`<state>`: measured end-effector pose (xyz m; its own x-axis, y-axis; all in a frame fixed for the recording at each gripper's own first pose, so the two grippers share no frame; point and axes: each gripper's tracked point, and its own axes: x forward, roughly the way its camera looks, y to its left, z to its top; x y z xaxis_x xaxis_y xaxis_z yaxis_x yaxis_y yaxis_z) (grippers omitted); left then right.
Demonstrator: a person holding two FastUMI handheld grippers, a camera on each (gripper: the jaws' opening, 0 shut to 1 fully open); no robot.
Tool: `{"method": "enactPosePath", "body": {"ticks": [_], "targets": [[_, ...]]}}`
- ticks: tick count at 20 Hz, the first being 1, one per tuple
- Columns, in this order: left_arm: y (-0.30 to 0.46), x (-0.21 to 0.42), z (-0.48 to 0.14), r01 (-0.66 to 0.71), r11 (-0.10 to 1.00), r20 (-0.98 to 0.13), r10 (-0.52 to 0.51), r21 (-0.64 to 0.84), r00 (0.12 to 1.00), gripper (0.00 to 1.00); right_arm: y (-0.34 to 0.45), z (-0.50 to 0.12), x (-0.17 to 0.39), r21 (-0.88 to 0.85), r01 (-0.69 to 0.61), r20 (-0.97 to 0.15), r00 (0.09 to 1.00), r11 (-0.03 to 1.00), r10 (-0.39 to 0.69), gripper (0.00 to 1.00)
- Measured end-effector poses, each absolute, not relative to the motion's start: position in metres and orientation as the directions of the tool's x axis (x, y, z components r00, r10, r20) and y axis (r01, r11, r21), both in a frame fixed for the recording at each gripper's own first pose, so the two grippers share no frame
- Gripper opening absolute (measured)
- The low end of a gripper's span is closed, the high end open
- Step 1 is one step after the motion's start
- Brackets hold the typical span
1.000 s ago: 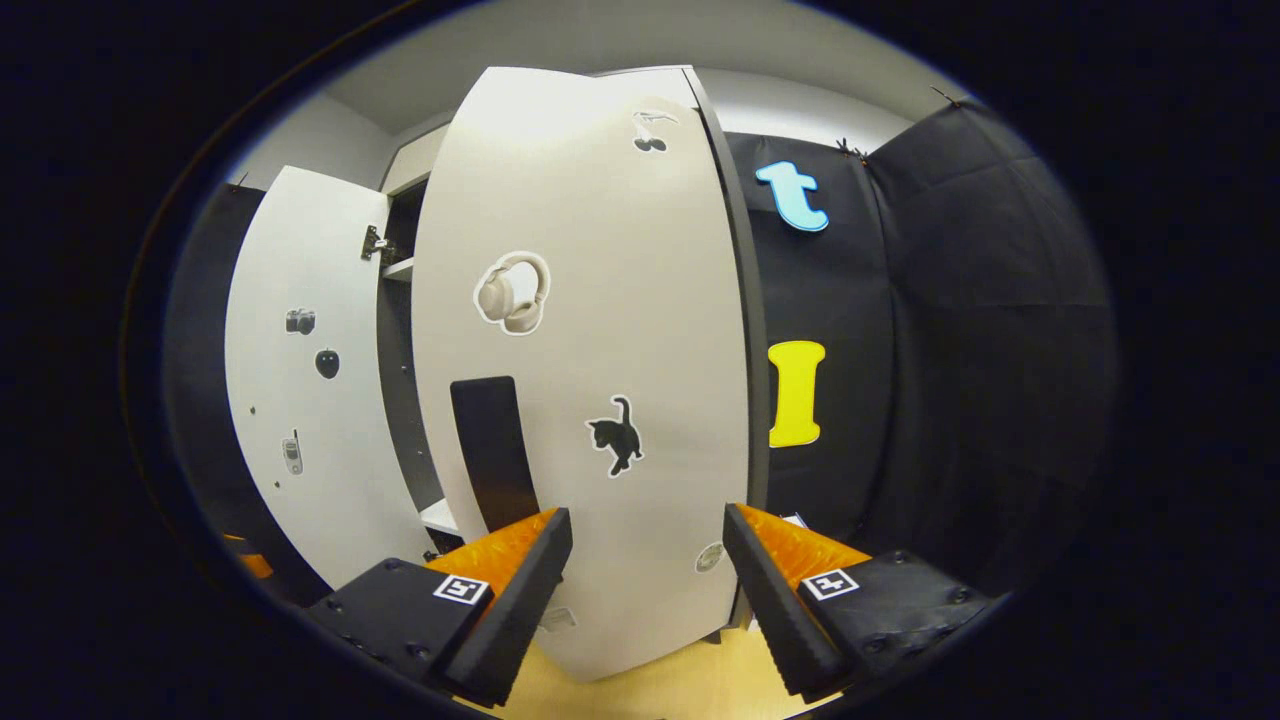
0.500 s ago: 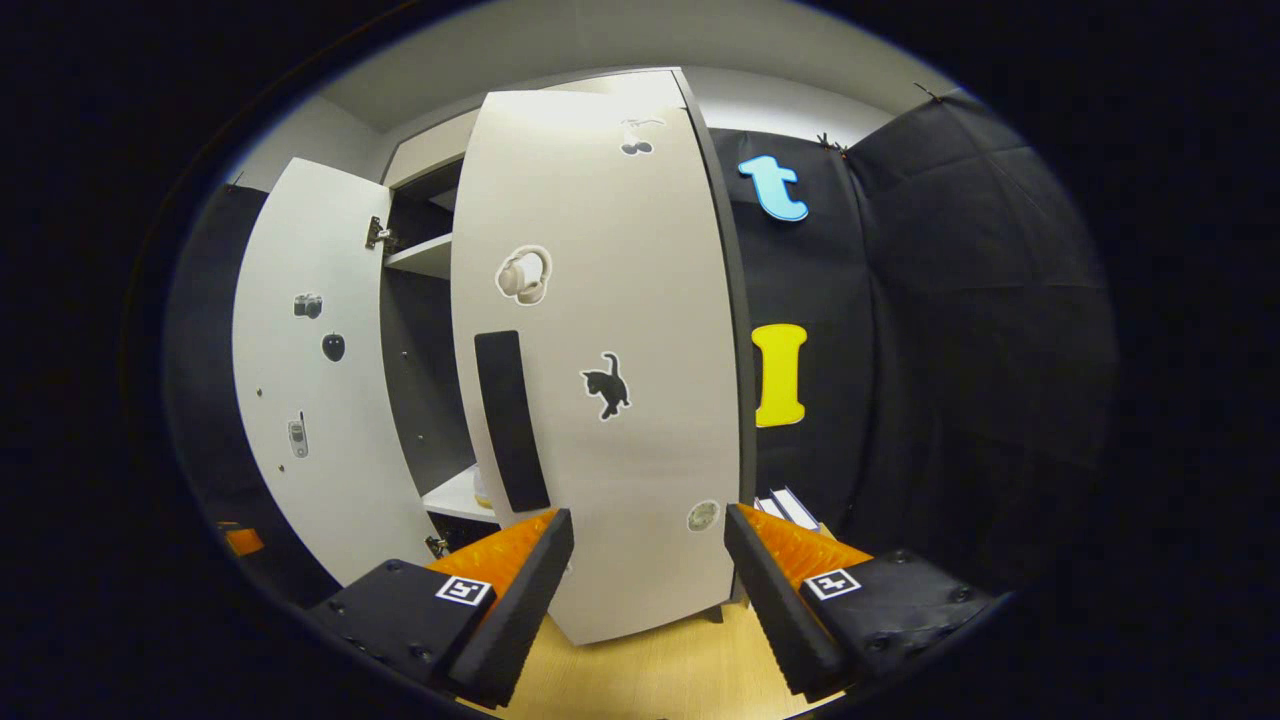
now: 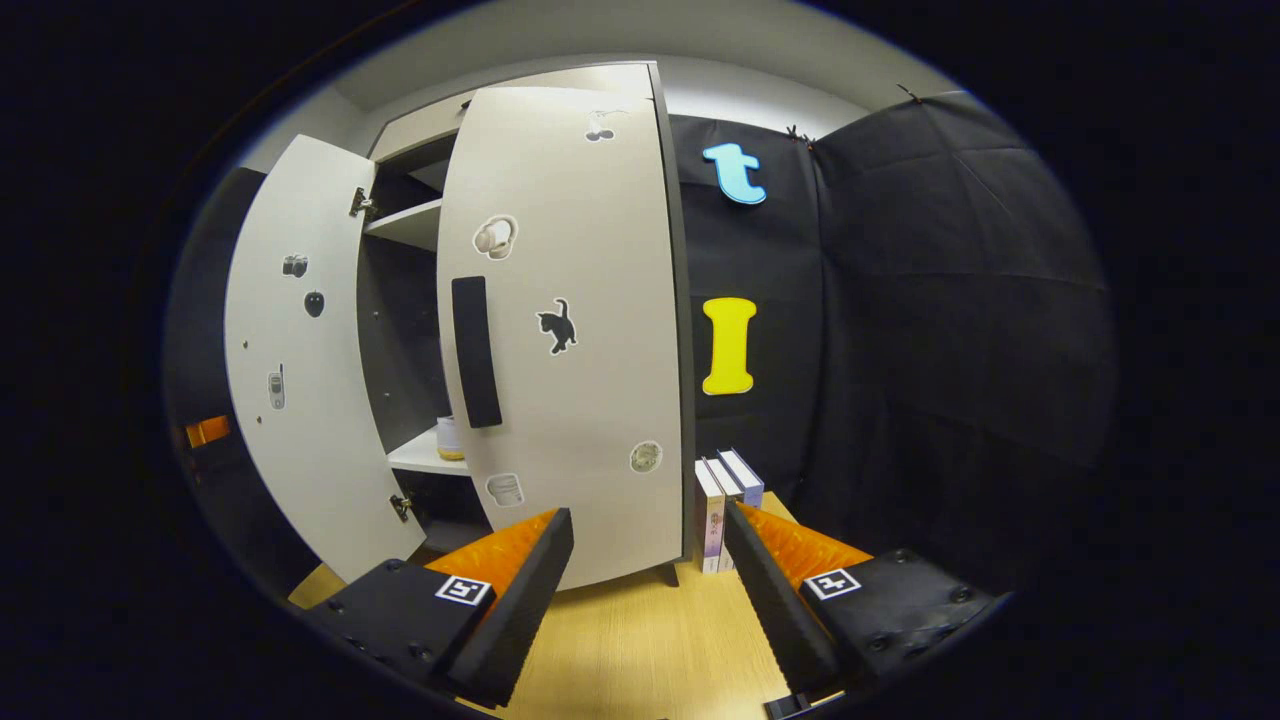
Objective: Grab one shoe with the right hand and put it into the shoe cabinet, grab the other shoe with the left hand and put it into the shoe cabinet; then close the right door with the right hand and the left door with the left hand.
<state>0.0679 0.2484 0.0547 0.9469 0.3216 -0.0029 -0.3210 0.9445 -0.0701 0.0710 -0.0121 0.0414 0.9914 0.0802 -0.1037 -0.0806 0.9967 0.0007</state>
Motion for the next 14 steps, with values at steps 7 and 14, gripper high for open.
{"method": "enactPosePath", "body": {"ticks": [7,14], "targets": [[0.251,0.114,0.098,-0.223,0.975,0.080,0.222,-0.002,0.972,0.95,-0.010,0.018,0.041,0.004,-0.034,-0.148,0.988,0.999,0.034,0.98],[0.242,0.127,0.103,-0.178,0.981,0.089,0.171,0.074,0.981,0.93,0.002,-0.003,0.029,0.048,0.001,-0.187,0.982,0.999,0.008,0.98]]}}
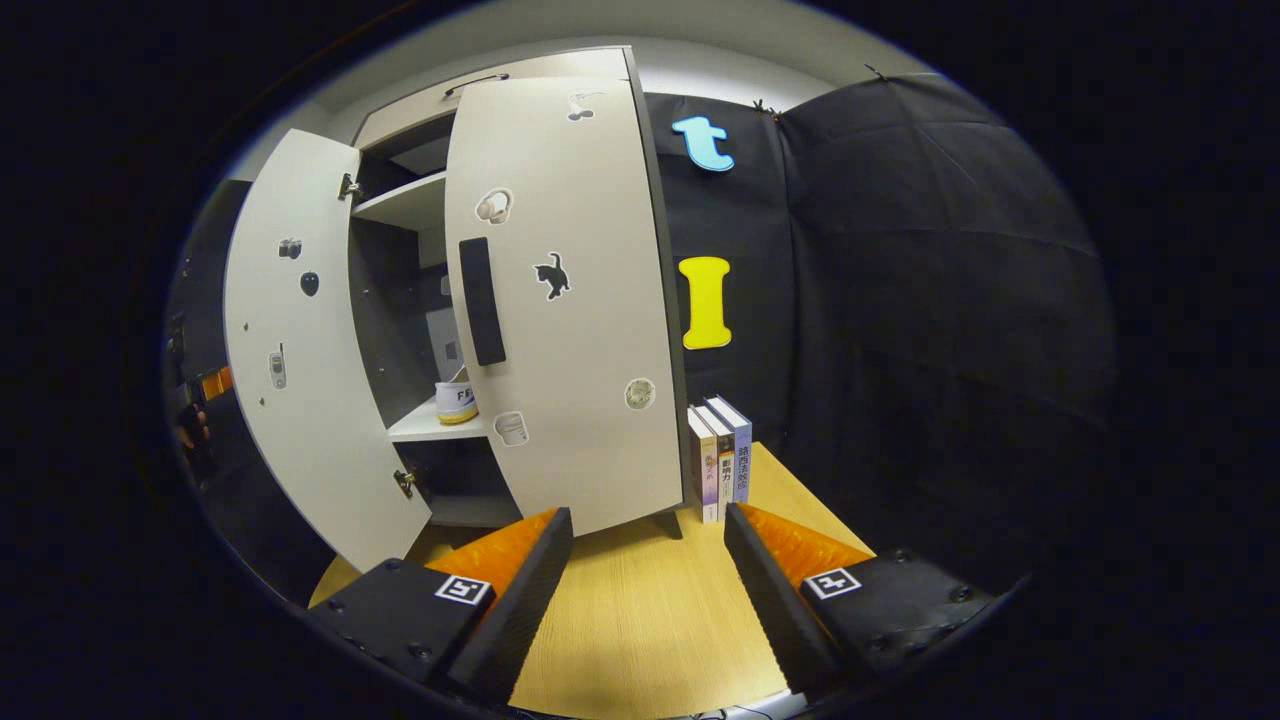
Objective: Grab one shoe with the right hand and put it into the shoe cabinet, grab the other shoe with the left hand and put it into the shoe cabinet; then close the right door with the right hand and the left door with the left hand.
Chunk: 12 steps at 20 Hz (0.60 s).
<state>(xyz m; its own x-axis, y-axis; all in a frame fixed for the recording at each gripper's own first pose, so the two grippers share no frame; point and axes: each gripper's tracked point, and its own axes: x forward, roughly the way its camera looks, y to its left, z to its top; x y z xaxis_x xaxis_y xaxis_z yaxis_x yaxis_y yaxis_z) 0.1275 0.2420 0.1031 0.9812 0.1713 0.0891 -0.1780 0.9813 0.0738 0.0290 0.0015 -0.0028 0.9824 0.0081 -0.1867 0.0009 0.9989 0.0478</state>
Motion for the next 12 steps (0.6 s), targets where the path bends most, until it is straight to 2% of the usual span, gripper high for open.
{"method": "enactPosePath", "body": {"ticks": [4,5,6,8,12], "targets": [[0.239,0.128,0.096,-0.160,0.987,0.059,0.162,-0.033,0.985,0.90,0.012,-0.007,0.028,0.032,-0.009,-0.194,0.981,0.999,0.015,0.98],[0.239,0.128,0.097,-0.168,0.985,0.056,0.169,-0.030,0.984,0.92,0.014,-0.008,0.028,0.030,-0.013,-0.192,0.981,0.999,0.018,0.98],[0.236,0.127,0.098,-0.171,0.985,0.053,0.172,-0.017,0.984,0.89,0.015,-0.008,0.030,0.030,-0.017,-0.192,0.981,0.999,0.023,0.98],[0.223,0.129,0.099,-0.152,0.988,0.039,0.152,0.000,0.988,0.93,0.020,-0.011,0.033,0.038,-0.028,-0.200,0.979,0.999,0.035,0.98],[0.186,0.130,0.095,-0.119,0.993,0.026,0.119,-0.018,0.993,0.89,0.025,-0.013,0.037,0.048,-0.063,-0.200,0.977,0.997,0.072,0.98]]}}
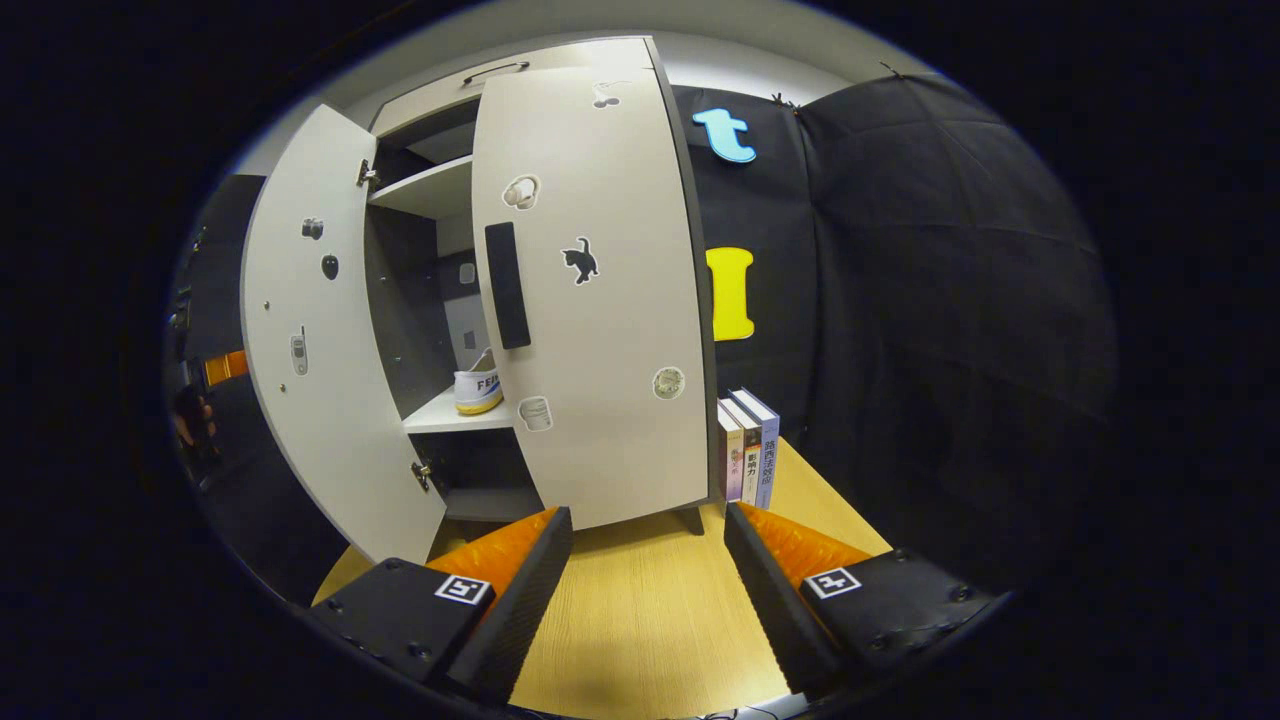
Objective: Grab one shoe with the right hand and put it into the shoe cabinet, grab the other shoe with the left hand and put it into the shoe cabinet; then close the right door with the right hand and the left door with the left hand.
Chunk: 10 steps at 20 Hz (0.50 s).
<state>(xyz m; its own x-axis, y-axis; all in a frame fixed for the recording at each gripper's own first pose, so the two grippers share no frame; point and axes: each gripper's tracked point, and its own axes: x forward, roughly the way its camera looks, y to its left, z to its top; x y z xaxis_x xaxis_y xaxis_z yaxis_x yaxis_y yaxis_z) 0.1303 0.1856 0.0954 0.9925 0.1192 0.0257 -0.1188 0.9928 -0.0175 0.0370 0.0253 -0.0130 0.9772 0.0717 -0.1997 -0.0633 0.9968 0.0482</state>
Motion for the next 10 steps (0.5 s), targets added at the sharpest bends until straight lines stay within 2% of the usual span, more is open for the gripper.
{"method": "enactPosePath", "body": {"ticks": [1,3,6,8,10], "targets": [[0.177,0.132,0.096,-0.124,0.992,0.027,0.124,-0.014,0.992,0.92,0.022,-0.011,0.040,0.042,-0.068,-0.196,0.978,0.997,0.075,0.98],[0.159,0.136,0.095,-0.123,0.992,0.022,0.123,-0.016,0.992,0.89,0.016,-0.009,0.046,0.036,-0.072,-0.188,0.979,0.997,0.078,0.98],[0.133,0.144,0.097,-0.110,0.994,0.022,0.111,-0.021,0.994,0.92,-0.004,-0.006,0.053,0.049,-0.065,-0.184,0.980,0.997,0.073,0.98],[0.113,0.153,0.098,-0.099,0.995,0.023,0.099,-0.026,0.995,0.89,-0.019,-0.008,0.058,0.056,-0.055,-0.187,0.980,0.997,0.065,0.98],[0.089,0.166,0.098,-0.072,0.997,0.023,0.073,-0.037,0.997,0.92,-0.034,-0.008,0.062,0.062,-0.045,-0.190,0.980,0.997,0.057,0.98]]}}
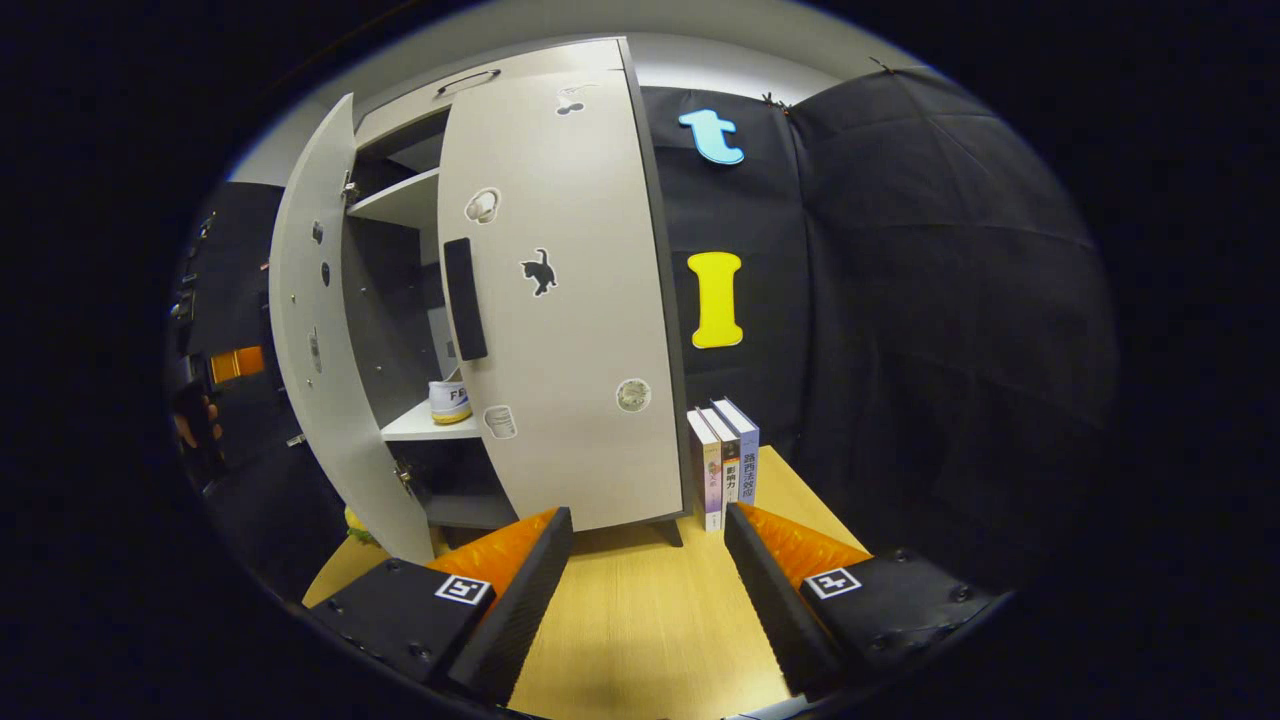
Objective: Grab one shoe with the right hand and put it into the shoe cabinet, grab the other shoe with the left hand and put it into the shoe cabinet; then close the right door with the right hand and the left door with the left hand.
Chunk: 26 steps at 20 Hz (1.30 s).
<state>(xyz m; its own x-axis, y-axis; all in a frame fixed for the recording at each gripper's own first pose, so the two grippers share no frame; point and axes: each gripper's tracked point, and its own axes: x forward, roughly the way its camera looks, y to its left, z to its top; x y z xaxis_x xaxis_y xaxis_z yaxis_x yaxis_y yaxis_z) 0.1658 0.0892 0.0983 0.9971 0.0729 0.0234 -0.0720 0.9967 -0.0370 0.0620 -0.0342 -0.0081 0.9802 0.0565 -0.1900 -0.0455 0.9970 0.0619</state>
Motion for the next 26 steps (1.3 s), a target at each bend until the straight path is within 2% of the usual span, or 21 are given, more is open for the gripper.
{"method": "enactPosePath", "body": {"ticks": [3,5,8,10,14,18,23,26], "targets": [[0.046,0.181,0.103,-0.006,0.999,0.027,0.007,-0.040,1.000,0.94,-0.053,-0.007,0.069,0.080,-0.036,-0.193,0.980,0.996,0.051,0.98],[0.027,0.182,0.103,0.010,1.000,0.029,-0.009,-0.026,1.000,0.96,-0.062,-0.008,0.072,0.092,-0.034,-0.195,0.979,0.995,0.052,0.98],[0.007,0.172,0.090,0.028,1.000,0.008,-0.028,0.001,1.000,0.92,-0.066,-0.009,0.079,0.097,-0.037,-0.197,0.979,0.995,0.056,0.98],[-0.001,0.161,0.077,0.037,0.999,-0.007,-0.036,0.010,0.999,0.94,-0.059,-0.008,0.083,0.107,-0.051,-0.191,0.979,0.993,0.071,0.98],[0.001,0.135,0.055,-0.009,0.999,-0.042,0.010,0.031,0.999,0.94,-0.040,0.004,0.087,0.091,-0.088,-0.147,0.984,0.992,0.101,0.98],[0.008,0.110,0.048,-0.061,0.997,-0.025,0.062,0.048,0.998,0.95,-0.017,0.018,0.085,0.078,-0.133,-0.093,0.986,0.988,0.140,0.98],[0.015,0.080,0.035,-0.111,0.994,0.006,0.111,-0.010,0.994,0.95,0.007,0.022,0.070,0.070,-0.170,-0.052,0.983,0.983,0.174,0.98],[0.019,0.063,0.011,-0.145,0.989,-0.025,0.144,-0.035,0.989,0.95,0.019,0.013,0.058,0.054,-0.200,-0.063,0.977,0.978,0.203,0.98]]}}
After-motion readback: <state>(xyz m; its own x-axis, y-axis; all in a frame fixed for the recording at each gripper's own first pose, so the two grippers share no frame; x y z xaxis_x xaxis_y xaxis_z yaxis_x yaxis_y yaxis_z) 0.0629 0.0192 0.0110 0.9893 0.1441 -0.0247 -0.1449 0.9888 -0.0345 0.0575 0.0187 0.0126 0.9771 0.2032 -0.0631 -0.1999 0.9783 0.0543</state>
